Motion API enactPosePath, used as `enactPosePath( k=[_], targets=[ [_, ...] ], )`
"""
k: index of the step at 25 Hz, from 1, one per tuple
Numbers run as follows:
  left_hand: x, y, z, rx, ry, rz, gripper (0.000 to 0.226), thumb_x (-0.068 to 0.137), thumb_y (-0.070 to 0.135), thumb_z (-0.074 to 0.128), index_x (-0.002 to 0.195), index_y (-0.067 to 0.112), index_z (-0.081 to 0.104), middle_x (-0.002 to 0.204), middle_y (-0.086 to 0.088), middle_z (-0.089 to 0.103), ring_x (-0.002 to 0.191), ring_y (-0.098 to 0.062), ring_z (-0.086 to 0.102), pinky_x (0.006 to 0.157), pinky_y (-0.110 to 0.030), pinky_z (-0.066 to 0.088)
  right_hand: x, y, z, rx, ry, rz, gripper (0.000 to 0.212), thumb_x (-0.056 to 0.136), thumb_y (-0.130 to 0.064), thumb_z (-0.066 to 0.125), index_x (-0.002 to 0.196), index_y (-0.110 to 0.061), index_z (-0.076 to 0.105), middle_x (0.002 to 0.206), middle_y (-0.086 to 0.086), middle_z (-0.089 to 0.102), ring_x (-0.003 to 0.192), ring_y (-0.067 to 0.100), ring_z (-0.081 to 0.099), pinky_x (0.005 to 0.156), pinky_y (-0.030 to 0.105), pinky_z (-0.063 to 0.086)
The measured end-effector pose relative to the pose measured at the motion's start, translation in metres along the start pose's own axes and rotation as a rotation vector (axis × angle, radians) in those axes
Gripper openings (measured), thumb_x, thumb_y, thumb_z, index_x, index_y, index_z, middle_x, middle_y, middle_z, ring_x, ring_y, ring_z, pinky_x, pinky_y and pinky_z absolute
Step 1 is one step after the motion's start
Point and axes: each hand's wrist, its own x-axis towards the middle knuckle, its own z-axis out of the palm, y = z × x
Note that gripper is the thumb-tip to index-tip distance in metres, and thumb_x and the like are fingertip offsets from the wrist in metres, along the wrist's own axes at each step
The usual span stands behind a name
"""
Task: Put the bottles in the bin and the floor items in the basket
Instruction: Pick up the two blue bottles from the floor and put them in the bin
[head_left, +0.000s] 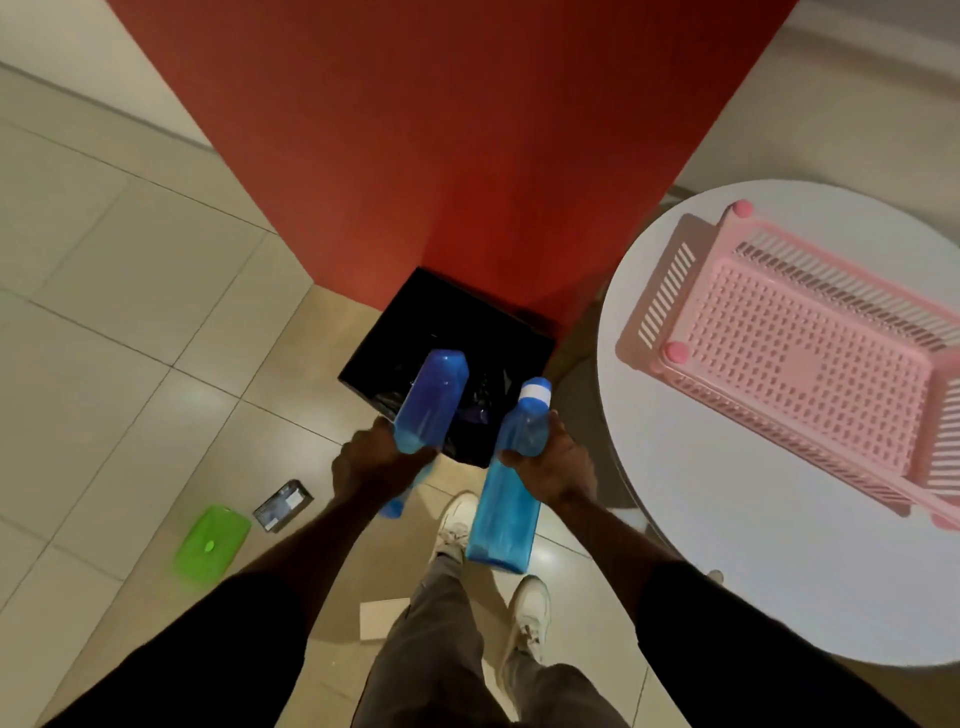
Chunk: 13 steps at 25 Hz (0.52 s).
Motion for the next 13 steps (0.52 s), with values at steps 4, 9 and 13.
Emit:
enactPosePath(
  k=[4,9,13],
  targets=[
    [0.089,0.009,-0.018,0.021,0.008,0.049,0.093,0.057,0.096,0.057,0.111,0.020,0.061,0.094,-0.005,0.072,0.083,-0.031,0.070,0.078,-0.044,0.060,0.066,-0.034,0.011,0.093,0.040,0.083,0.077,0.078,-0.055,0.083,0.139,-0.028,0.044,0.119,0.000,0.067,0.103,0.026,0.069,0.089,0.041,0.058],
    [0.173,0.014,-0.004,0.044,-0.025,0.092,0.111,0.046,0.111,0.041,0.109,0.022,0.064,0.091,-0.003,0.072,0.080,-0.029,0.071,0.077,-0.046,0.062,0.149,-0.061,0.030,0.112,0.050,0.082,0.089,0.074,-0.057,0.082,0.145,-0.024,0.040,0.119,0.001,0.064,0.105,0.026,0.068,0.085,0.037,0.055],
    [0.206,0.033,0.016,0.039,-0.068,0.106,0.104,0.057,0.100,0.059,0.119,0.017,0.058,0.102,-0.007,0.072,0.091,-0.032,0.071,0.079,-0.047,0.060,0.204,-0.065,0.061,0.035,0.075,0.125,0.114,0.070,-0.074,0.069,0.157,-0.017,0.023,0.138,0.014,0.059,0.120,0.038,0.062,0.097,0.048,0.054]
  ],
)
